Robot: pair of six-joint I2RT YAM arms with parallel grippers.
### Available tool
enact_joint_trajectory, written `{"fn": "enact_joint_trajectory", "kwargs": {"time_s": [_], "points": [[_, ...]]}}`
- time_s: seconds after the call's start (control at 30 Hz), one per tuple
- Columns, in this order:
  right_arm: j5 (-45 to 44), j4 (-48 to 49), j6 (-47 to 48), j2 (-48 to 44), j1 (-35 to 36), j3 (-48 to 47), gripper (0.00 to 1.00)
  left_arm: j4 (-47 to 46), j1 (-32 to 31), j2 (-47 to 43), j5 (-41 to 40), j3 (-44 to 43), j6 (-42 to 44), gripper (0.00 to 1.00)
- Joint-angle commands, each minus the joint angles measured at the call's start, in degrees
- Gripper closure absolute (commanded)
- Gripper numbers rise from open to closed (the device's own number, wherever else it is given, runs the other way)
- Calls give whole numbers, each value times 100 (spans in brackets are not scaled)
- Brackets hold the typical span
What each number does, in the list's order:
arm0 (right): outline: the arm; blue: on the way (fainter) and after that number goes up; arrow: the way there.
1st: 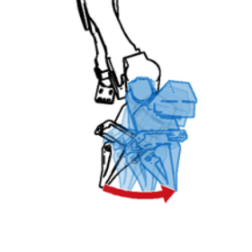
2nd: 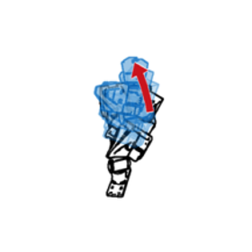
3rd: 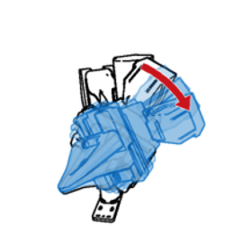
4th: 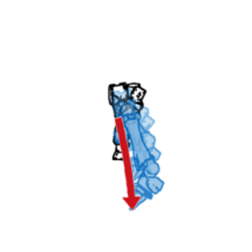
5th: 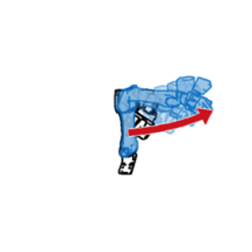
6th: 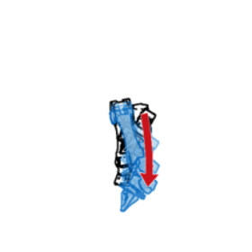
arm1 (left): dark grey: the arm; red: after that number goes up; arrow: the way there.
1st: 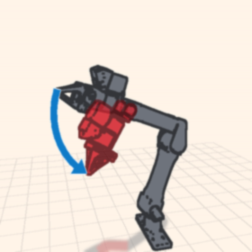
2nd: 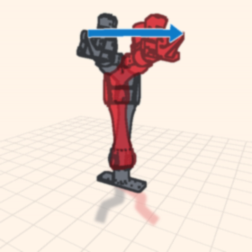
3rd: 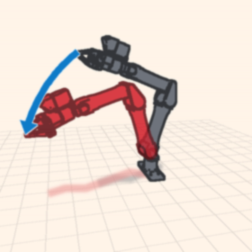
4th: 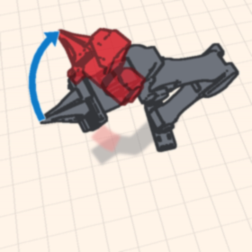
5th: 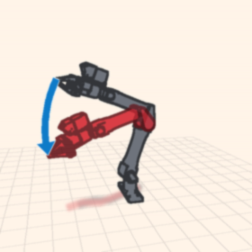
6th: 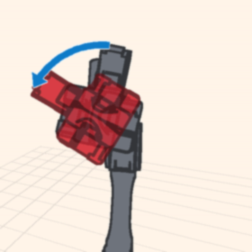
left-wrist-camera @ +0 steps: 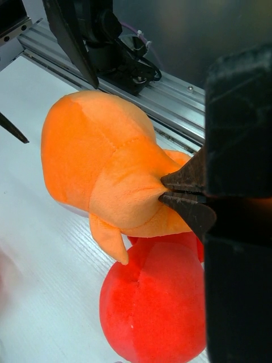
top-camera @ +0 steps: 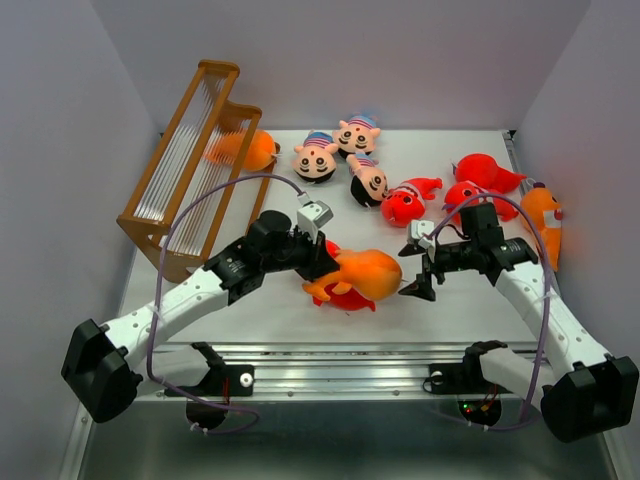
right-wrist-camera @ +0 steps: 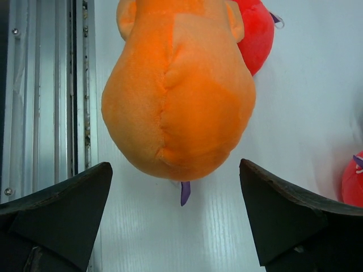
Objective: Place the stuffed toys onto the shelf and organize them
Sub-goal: Pass the stuffed toy from the left arm to the right
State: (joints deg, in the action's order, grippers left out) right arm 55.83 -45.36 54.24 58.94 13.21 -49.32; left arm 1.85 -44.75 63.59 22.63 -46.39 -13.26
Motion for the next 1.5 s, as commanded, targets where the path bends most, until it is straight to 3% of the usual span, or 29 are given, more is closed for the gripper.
{"fn": "enact_joint_trajectory", "kwargs": {"time_s": [0.0, 0.27, 0.67, 0.87, 0.97, 1.07, 1.17, 1.23, 1.33, 1.47], "points": [[594, 756, -184, -76, 23, 116, 3, -343, 133, -224, 259, 25, -177, 100], [340, 932, -159, 13, 23, 194, 11, -448, 353, -321, 461, -1, -362, 100], [463, 1670, -817, 39, 23, 195, 39, -773, 608, -392, 549, 34, -792, 100], [630, 2215, -1521, 91, 23, 239, 68, -879, 652, -339, 523, -1, -933, 100], [674, 2225, -1723, 223, 23, 134, 99, -879, 669, -339, 479, -115, -942, 100], [596, 2234, -1925, 320, 23, 2, 99, -818, 696, -391, 278, -247, -881, 100], [351, 2356, -2180, 416, 23, -121, 99, -416, 740, -488, -343, -764, -522, 69], [209, 2383, -2303, 504, 23, -209, 99, -20, 740, -619, -837, -1020, -267, 40], [-2, 2567, -2557, 706, 23, -350, 99, 245, 749, -839, -1856, -1503, 322, 21], [-55, 2927, -2831, 1101, 23, -595, 99, 641, 749, -998, -3086, -2118, 964, 17]]}}
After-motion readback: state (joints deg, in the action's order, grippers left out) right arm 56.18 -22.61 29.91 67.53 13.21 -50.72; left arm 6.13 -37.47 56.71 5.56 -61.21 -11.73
